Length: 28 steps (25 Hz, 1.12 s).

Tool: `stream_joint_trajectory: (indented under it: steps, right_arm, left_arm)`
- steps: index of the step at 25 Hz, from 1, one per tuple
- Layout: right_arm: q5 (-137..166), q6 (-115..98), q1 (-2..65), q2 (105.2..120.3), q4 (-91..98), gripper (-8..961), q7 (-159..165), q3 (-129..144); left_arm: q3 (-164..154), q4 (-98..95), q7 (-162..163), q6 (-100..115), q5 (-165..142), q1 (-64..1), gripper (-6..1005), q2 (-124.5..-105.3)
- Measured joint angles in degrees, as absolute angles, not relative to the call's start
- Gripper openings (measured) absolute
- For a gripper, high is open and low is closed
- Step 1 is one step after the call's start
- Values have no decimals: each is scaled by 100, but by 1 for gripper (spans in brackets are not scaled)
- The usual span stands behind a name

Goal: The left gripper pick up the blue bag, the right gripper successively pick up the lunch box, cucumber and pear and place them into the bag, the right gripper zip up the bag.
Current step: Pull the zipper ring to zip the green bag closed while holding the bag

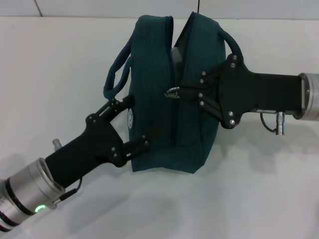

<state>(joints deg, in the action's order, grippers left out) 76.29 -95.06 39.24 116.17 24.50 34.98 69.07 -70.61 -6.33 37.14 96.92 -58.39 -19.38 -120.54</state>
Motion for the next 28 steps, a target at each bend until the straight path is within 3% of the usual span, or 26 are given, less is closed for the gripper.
stream_joint_trajectory:
  steps: [13, 23, 26, 28]
  right_arm:
    - [7463, -9533, 3818, 11617, 2452, 19, 3461, 6907]
    - [7239, -9563, 3796, 11617, 2397, 19, 3415, 6942]
    - [6890, -9563, 3746, 11618, 2280, 19, 3307, 7010]
    - [6674, -9549, 3724, 11618, 2220, 19, 3225, 7032]
  left_arm:
    - [-7078, -654, 3650, 9586, -5636, -2003, 835, -12017]
    - [-7092, -636, 3155, 9397, -5636, -2093, 596, -12026]
    - [-7104, -651, 2936, 9396, -5708, -2096, 351, -12023]
    - [-7111, -660, 2798, 9395, -5833, -2100, 269, -12020]
